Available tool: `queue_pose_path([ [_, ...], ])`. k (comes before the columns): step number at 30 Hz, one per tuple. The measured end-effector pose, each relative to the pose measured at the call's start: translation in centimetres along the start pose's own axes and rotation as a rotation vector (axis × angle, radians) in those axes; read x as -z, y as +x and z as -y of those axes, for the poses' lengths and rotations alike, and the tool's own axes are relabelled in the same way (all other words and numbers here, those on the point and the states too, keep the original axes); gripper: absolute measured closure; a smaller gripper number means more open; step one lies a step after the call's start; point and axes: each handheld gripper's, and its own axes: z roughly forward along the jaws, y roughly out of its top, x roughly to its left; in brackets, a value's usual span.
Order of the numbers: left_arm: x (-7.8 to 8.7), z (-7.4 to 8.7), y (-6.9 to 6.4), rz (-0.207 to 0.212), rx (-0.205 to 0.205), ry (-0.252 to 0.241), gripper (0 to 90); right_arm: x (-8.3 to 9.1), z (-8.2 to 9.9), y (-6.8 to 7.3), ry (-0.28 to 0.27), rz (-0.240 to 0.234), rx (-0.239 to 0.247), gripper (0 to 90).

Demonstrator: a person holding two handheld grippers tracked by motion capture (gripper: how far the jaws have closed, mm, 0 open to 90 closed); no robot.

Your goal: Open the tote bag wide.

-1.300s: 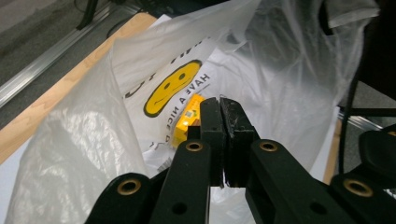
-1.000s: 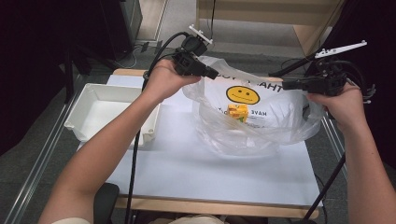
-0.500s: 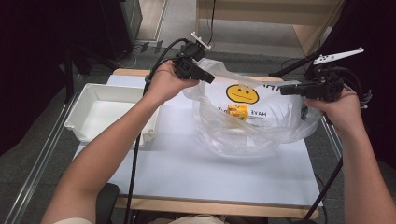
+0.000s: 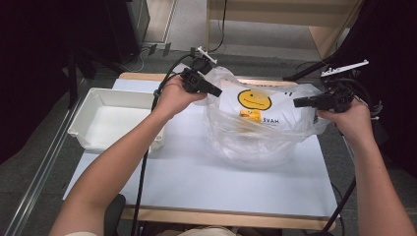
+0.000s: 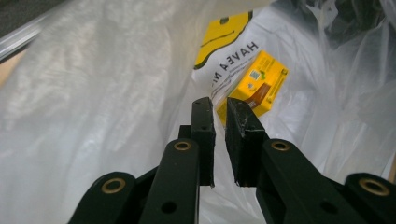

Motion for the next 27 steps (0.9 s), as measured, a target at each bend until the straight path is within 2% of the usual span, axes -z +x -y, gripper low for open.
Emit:
queue_pose_path([
  [3, -0.3, 0.3, 0.1, 0.009, 0.01, -0.007, 79.9, -0.3, 0.3, -0.3, 0.003, 0.007, -0.011, 90.0],
  [11, -1.4, 0.9, 0.2, 0.0, 0.022, 0.014, 76.4, -1.4, 1.0, -0.8, 0.003, 0.023, -0.032, 90.0],
  [17, -2.2, 0.9, 0.6, -0.01, 0.036, 0.022, 75.5, -2.4, 1.8, -1.6, -0.008, 0.026, -0.071, 90.0],
  [21, -2.7, 1.4, 0.9, 0.003, 0.074, 0.001, 73.2, -3.0, 2.3, -1.9, -0.003, 0.022, -0.083, 90.0],
  [25, -3.2, 2.0, 1.3, 0.014, 0.077, 0.01, 75.0, -3.2, 2.7, -2.1, -0.011, 0.015, -0.093, 90.0],
  [27, -3.3, 2.3, 1.6, 0.036, 0.09, -0.006, 76.6, -3.4, 2.9, -2.3, -0.013, 0.005, -0.1, 90.0],
])
